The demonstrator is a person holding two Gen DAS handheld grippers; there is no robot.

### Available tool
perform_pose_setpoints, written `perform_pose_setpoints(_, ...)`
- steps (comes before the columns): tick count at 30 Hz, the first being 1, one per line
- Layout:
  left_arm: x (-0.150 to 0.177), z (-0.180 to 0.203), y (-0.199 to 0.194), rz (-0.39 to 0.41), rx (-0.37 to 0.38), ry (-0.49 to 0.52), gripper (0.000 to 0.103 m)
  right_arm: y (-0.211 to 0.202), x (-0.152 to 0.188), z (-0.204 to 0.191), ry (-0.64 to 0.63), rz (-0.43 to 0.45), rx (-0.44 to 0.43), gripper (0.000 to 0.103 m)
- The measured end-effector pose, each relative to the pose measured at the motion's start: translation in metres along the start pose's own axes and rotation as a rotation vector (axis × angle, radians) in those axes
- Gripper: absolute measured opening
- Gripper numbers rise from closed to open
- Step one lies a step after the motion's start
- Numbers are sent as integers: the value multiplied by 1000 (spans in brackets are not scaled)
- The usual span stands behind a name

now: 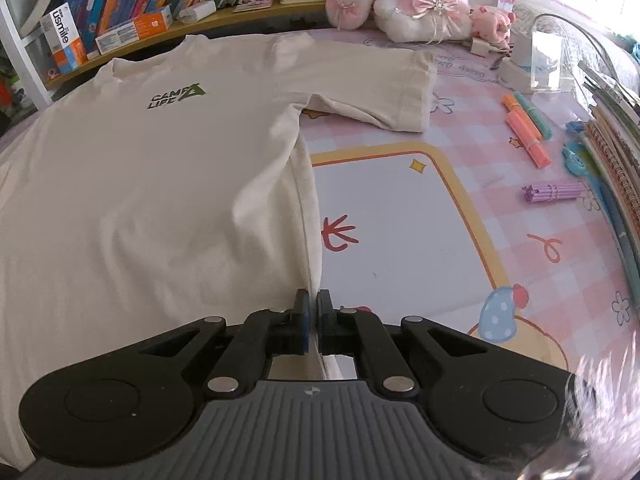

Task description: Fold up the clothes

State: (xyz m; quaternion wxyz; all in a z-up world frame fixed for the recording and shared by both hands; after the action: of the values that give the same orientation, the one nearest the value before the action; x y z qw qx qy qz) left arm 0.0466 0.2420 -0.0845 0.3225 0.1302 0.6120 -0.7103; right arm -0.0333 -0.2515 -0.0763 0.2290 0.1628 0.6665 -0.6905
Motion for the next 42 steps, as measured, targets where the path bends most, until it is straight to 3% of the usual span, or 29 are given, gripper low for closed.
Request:
perform_pose_setpoints(10,3,1,-2,5,14,-2,7,2,-3,1,-44,-7,35,5)
perform_pose_setpoints(12,2,2,-3,8,15,-9,9,1,-4,2,-36,-3,37,13)
perform_pose_setpoints(14,1,2,-6,15,13,-22,14,-3,-7,2,-29,9,44,34)
perform_pose_setpoints(15,0,2,-8,23,17,-28,16,-5,-9,1,-27,22,50,36)
perform_pose_setpoints(17,-2,5,-12,36,25,-33,28,-11,-13,-2,-32,44,62,46)
perform_pose_setpoints(19,-4,9,-17,55,28,-29,53,-15,-18,-6,-37,63,75,56)
perform_pose_setpoints(21,-5,14,-22,76,32,-21,65,-19,-23,-10,-38,78,84,61)
perform_pose_setpoints(22,-6,16,-25,86,34,-17,75,-21,-25,-12,-38,85,88,70)
perform_pose_setpoints(23,-6,18,-28,92,36,-15,81,-23,-26,-13,-35,90,100,80)
perform_pose_setpoints(25,-6,21,-31,103,34,-10,91,-25,-28,-16,-28,98,118,86)
perform_pose_setpoints(30,2,23,-36,94,37,-9,91,-22,-23,-27,-13,89,138,89)
perform_pose_setpoints(42,15,41,-42,114,18,-15,92,-16,-31,-60,-114,125,55,90)
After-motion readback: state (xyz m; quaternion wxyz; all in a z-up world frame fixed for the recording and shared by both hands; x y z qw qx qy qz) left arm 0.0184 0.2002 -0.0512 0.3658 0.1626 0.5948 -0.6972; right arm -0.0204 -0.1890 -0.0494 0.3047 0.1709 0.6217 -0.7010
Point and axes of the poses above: each gripper's, at about its wrist camera, not at the fingertips, and y roughly the way its jaws point, z to its right, x to its underside, the point moved 10 cm from there along y, roughly the way its jaws point, and after that the axes turned 14 degrees about -y, right-handed, at the moved point
